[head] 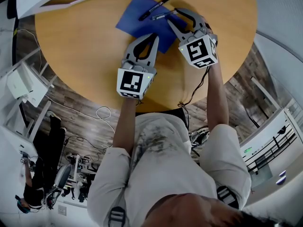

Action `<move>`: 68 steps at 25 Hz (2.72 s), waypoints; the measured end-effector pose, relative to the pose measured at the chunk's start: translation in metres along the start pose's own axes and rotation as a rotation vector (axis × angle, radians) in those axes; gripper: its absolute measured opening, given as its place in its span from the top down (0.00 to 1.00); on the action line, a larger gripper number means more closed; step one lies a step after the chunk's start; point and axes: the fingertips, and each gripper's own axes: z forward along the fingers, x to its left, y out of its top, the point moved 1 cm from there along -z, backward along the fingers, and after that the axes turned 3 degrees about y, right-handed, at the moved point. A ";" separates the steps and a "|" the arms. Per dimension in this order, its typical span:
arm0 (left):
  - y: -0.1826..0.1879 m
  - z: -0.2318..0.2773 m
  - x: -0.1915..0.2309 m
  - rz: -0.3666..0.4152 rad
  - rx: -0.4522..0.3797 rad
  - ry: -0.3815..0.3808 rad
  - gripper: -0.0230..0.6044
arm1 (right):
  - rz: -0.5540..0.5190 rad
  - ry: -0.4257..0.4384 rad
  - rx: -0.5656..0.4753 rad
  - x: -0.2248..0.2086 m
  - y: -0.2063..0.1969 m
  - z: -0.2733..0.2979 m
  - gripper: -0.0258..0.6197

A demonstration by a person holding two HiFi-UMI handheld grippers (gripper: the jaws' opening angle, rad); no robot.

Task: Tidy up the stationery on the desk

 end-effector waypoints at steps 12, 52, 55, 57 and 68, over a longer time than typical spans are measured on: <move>-0.003 0.008 0.002 -0.012 0.006 0.012 0.94 | -0.049 0.097 0.059 0.004 -0.014 0.017 0.63; -0.007 -0.010 0.005 -0.040 -0.004 0.014 0.94 | -0.041 0.122 0.160 0.013 -0.015 0.024 0.76; -0.007 -0.011 0.002 -0.038 -0.005 0.012 0.94 | -0.025 0.126 0.167 0.012 -0.016 0.024 0.77; -0.008 -0.012 0.001 -0.037 -0.005 0.011 0.94 | -0.023 0.115 0.188 0.011 -0.016 0.024 0.80; -0.004 -0.017 -0.004 -0.027 -0.007 0.005 0.94 | 0.054 0.032 0.191 0.015 -0.016 0.009 0.81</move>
